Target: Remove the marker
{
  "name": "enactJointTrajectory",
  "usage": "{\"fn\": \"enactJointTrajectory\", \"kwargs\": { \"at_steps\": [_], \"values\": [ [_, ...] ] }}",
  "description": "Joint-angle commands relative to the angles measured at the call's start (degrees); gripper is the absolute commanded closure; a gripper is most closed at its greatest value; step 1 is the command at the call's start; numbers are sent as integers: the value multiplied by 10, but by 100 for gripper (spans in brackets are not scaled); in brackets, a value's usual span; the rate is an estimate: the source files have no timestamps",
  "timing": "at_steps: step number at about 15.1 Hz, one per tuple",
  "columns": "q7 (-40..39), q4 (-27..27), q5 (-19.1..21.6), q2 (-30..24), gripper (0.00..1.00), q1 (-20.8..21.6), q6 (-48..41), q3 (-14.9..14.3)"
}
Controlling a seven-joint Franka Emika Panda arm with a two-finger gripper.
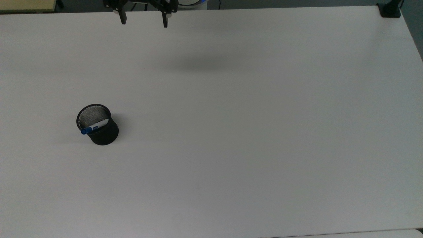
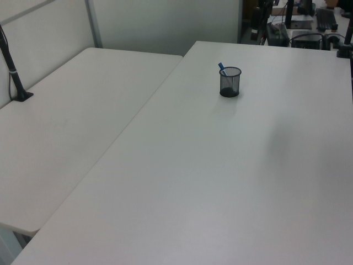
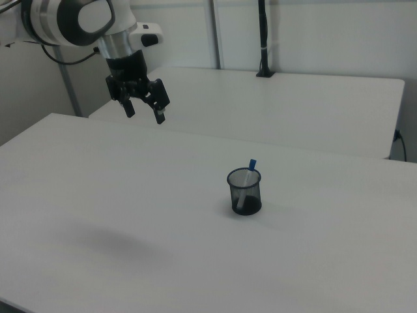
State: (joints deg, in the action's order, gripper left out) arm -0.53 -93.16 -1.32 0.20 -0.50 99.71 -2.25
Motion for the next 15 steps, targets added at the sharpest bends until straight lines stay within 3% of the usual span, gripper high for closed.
{"fn": "enactJointTrajectory", "kwargs": {
  "at_steps": [1, 6, 10, 12, 15],
  "values": [
    [-10, -11, 2, -12, 0, 7, -5, -9],
    [-25, -11, 1, -11, 0, 0, -6, -9],
    [-161, -11, -2, -2, 0, -41, -3, -9],
    [-190, -7, -37, 16, 0, -61, 21, -7],
    [-183, -32, -47, 27, 0, -96, 100, -7]
  ]
}}
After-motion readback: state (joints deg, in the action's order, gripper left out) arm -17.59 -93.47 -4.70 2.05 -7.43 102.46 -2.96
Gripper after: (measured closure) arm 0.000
